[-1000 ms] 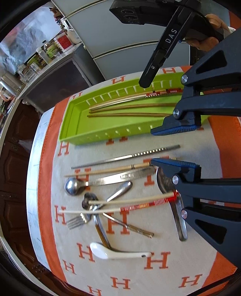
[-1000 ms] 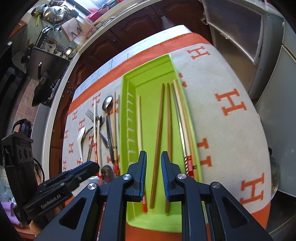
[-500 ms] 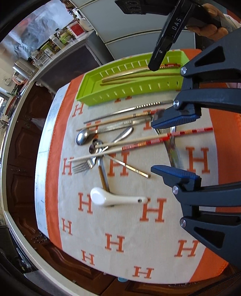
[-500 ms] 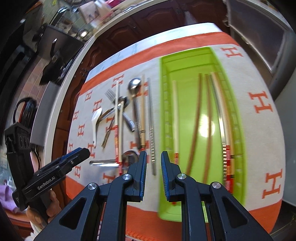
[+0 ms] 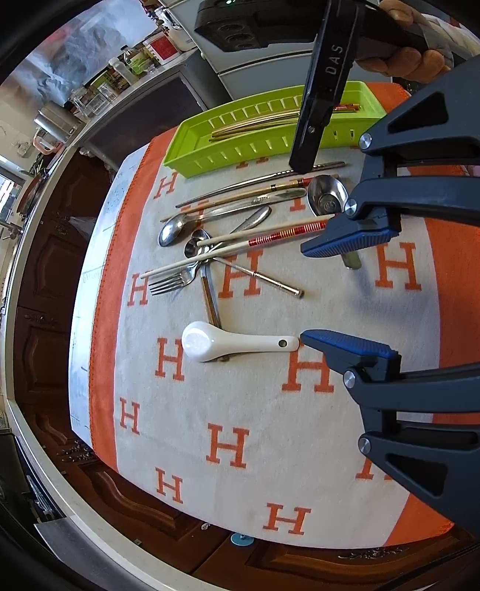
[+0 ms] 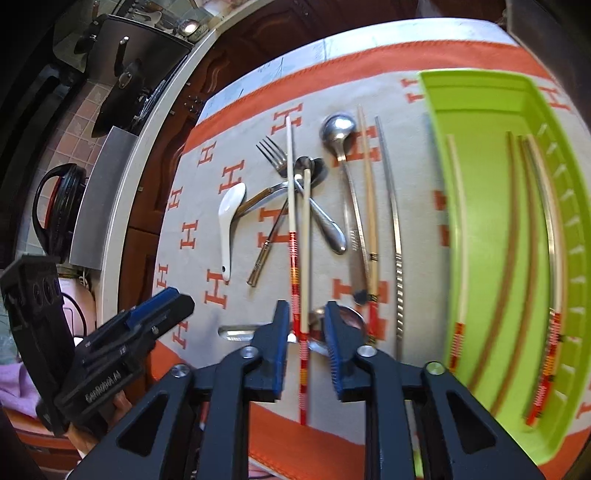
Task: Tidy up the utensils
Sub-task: 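Move the open right tool back over the red-striped cream chopsticks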
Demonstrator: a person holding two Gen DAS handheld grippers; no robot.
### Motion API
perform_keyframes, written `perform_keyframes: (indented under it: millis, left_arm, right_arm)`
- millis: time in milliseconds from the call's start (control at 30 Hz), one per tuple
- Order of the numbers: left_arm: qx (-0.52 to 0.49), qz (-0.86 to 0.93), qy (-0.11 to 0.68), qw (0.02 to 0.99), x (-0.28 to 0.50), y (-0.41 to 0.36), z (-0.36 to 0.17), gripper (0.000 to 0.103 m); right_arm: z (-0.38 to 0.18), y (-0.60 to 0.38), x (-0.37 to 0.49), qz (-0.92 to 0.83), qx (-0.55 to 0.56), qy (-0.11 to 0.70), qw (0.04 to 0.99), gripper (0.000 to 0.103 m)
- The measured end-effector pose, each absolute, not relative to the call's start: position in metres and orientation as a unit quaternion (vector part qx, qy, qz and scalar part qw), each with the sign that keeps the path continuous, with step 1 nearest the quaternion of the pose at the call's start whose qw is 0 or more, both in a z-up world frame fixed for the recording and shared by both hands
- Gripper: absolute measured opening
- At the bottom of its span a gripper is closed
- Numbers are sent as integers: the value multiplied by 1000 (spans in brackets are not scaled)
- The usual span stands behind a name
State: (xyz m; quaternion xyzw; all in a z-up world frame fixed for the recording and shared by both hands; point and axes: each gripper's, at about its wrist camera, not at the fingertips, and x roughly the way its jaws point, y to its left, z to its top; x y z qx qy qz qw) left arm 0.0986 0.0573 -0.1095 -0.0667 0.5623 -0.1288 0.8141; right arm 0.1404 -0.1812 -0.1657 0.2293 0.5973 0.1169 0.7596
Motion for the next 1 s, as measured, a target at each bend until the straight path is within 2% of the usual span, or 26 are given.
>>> perform_keyframes:
  millis: [67, 467, 567, 633, 767, 833, 1000]
  left_arm:
    - [-70, -129, 566, 812, 101, 60, -113, 39]
    - [-89, -127, 572, 805, 114, 75, -127, 39]
    - [-93, -128, 576, 802, 116, 78, -132, 39]
    - [-95, -130, 578, 800, 118, 78, -135, 39]
    - [-97, -134, 579, 798, 119, 78, -137, 39]
    - [-97, -135, 580, 798, 120, 77, -138, 39]
    - [-98, -135, 580, 797, 120, 77, -139, 39]
  right_arm:
    - [-172, -175, 150, 115, 225, 601, 758, 27]
    - [-210, -148, 191, 91, 209, 624, 748, 27]
    - [-212, -146, 195, 94, 211, 623, 748, 24]
    - [-214, -143, 196, 95, 207, 623, 748, 17]
    - [-219, -140, 194, 94, 199, 628, 747, 14]
    - [-223, -139, 195, 97, 202, 629, 745, 8]
    - [-226, -134, 197, 97, 195, 624, 750, 7]
